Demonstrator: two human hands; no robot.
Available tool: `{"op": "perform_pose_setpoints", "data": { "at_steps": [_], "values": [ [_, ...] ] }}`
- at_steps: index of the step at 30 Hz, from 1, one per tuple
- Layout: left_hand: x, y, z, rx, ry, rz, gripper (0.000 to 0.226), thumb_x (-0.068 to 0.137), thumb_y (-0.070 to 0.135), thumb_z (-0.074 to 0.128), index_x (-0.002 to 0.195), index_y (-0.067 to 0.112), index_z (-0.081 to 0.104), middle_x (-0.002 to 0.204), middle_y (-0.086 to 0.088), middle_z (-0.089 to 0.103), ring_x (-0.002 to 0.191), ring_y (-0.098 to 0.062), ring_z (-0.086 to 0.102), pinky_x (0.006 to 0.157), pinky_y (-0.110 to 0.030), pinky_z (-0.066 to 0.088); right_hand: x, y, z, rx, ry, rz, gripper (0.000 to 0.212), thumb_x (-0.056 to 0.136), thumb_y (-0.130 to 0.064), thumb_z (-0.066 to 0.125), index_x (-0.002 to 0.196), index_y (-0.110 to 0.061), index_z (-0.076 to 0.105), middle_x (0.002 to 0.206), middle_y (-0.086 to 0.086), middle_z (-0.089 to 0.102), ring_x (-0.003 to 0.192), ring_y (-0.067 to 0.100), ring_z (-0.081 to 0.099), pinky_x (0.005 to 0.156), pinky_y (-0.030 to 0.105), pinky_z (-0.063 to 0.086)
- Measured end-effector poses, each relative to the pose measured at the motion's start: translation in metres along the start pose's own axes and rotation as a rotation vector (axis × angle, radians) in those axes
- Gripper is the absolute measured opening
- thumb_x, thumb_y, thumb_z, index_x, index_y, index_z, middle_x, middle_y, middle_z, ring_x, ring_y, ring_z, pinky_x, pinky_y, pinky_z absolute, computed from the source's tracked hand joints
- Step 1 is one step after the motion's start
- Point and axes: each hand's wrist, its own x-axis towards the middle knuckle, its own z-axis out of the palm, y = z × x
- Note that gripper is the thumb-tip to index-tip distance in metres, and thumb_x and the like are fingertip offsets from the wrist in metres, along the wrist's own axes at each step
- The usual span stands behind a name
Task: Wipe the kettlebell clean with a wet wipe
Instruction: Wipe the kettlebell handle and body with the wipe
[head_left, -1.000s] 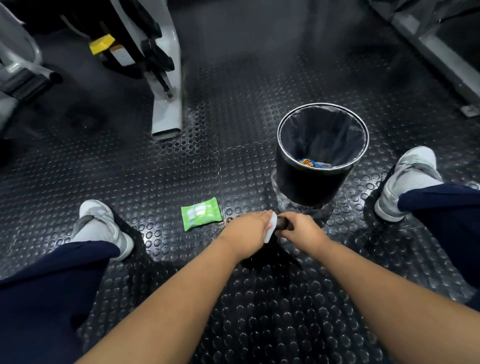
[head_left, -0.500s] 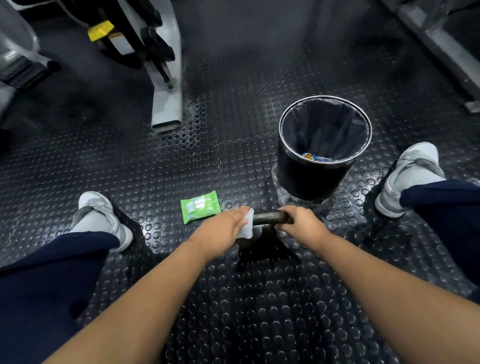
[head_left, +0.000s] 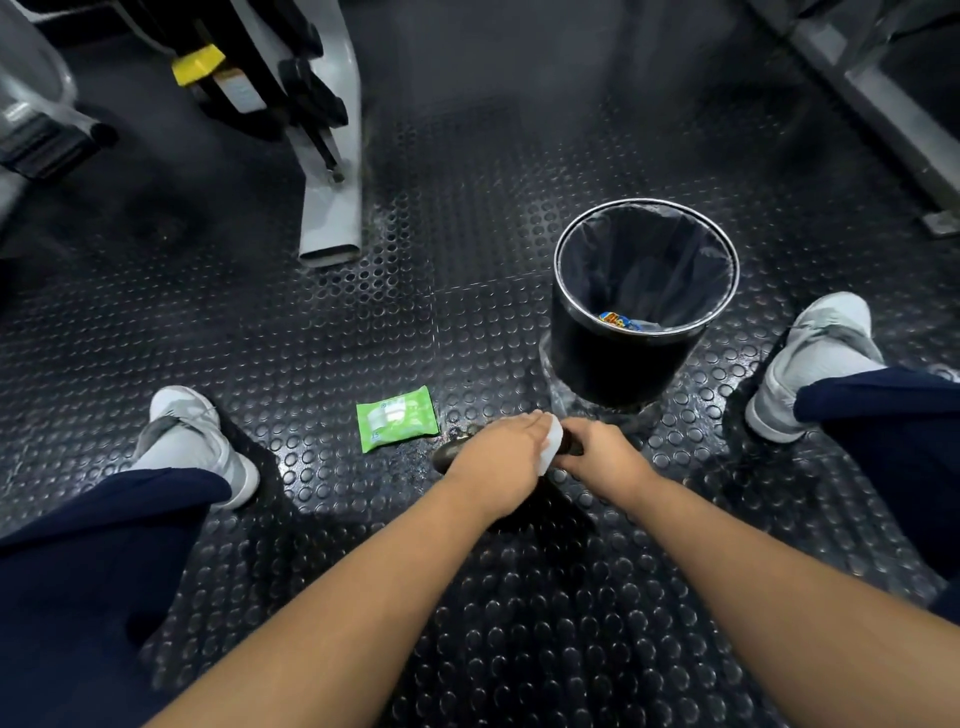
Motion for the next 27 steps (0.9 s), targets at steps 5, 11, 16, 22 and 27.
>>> {"op": "perform_pose_setpoints", "data": {
  "at_steps": [5, 11, 16, 22, 27],
  "values": [
    [-0.029, -0.045, 0.005, -0.149, 0.069, -0.047, 0.05, 0.113, 0.033, 0.028, 0.162, 0.024, 0.027, 0.168, 0.008, 0.025, 0.153, -0.004, 0.021, 0.121, -0.015, 0.005, 0.0, -0.001, 0.001, 0.034, 0.006, 0.03, 0.03, 0.08, -0.021, 0.082, 0.106, -0.03, 0.07, 0.088, -0.014, 0.07, 0.086, 0.002, 0.063, 0.073, 0.019, 0.043],
    [-0.048, -0.077, 0.008, -0.24, 0.066, -0.108, 0.051, 0.112, 0.042, 0.03, 0.161, 0.03, 0.03, 0.165, 0.015, 0.027, 0.151, 0.003, 0.022, 0.124, -0.019, 0.011, -0.003, -0.002, 0.001, 0.056, 0.001, 0.047, 0.028, 0.083, -0.019, 0.079, 0.108, -0.026, 0.069, 0.084, -0.014, 0.067, 0.081, -0.001, 0.06, 0.068, 0.009, 0.039],
    [-0.026, -0.038, 0.006, -0.136, 0.054, -0.029, 0.051, 0.113, 0.03, 0.027, 0.163, 0.02, 0.023, 0.169, 0.003, 0.02, 0.156, -0.006, 0.014, 0.125, -0.02, 0.002, -0.005, -0.006, 0.001, 0.037, 0.025, 0.045, 0.039, 0.082, -0.017, 0.08, 0.118, -0.025, 0.069, 0.09, -0.015, 0.066, 0.084, 0.003, 0.059, 0.068, 0.003, 0.034],
    [0.015, 0.004, 0.014, 0.033, -0.002, 0.043, 0.06, 0.109, 0.018, 0.035, 0.164, 0.009, 0.013, 0.172, -0.01, 0.01, 0.159, -0.02, 0.007, 0.127, -0.031, -0.001, -0.003, -0.001, 0.0, 0.003, 0.031, -0.004, 0.025, 0.081, -0.015, 0.073, 0.104, -0.023, 0.07, 0.088, -0.01, 0.074, 0.079, 0.0, 0.066, 0.067, 0.011, 0.046],
    [-0.009, -0.016, 0.006, -0.034, 0.061, 0.048, 0.054, 0.112, 0.021, 0.028, 0.164, 0.014, 0.014, 0.171, -0.002, 0.012, 0.158, -0.013, 0.009, 0.119, -0.018, -0.009, 0.0, -0.001, 0.0, 0.009, 0.011, 0.02, 0.033, 0.079, -0.016, 0.081, 0.106, -0.029, 0.07, 0.086, -0.016, 0.068, 0.08, -0.002, 0.061, 0.072, 0.016, 0.043]
  ]
}}
